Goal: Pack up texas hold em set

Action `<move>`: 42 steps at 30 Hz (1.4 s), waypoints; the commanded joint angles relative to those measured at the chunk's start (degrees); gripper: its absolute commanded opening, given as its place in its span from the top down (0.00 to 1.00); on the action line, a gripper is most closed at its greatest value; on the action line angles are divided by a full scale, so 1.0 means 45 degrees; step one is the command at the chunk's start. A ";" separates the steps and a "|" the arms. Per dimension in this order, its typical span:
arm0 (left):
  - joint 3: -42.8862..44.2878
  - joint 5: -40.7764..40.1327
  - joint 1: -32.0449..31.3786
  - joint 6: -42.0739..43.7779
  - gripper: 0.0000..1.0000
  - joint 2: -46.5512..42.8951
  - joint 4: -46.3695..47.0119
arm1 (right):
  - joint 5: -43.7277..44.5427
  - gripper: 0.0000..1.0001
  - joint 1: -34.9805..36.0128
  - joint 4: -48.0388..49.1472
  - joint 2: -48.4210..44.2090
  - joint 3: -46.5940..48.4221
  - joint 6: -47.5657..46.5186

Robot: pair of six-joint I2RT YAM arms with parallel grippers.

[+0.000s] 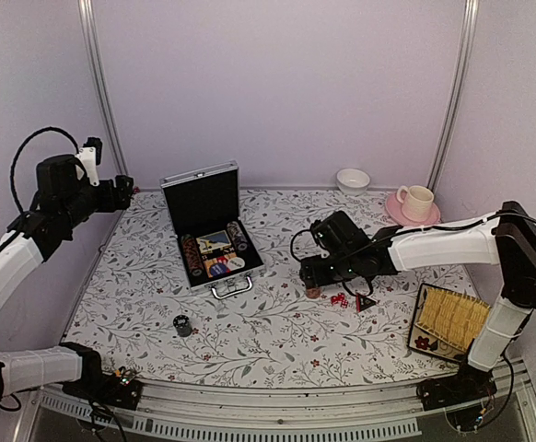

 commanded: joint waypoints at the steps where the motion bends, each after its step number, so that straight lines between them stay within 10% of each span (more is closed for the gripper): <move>1: -0.0004 -0.0089 -0.0008 0.0197 0.03 -0.0004 0.0087 | 0.0557 0.26 0.0238 -0.0454 0.0532 0.0429 0.0161; 28: -0.0226 0.1285 -0.0153 0.0511 0.08 0.0254 0.0430 | 0.1034 0.78 0.0507 0.0135 0.0984 0.0941 -0.0318; 42: -0.1496 0.4041 -0.5910 -0.2124 0.12 0.0760 0.3654 | -0.8665 0.93 -0.2768 0.2346 -0.0581 0.1463 -0.2141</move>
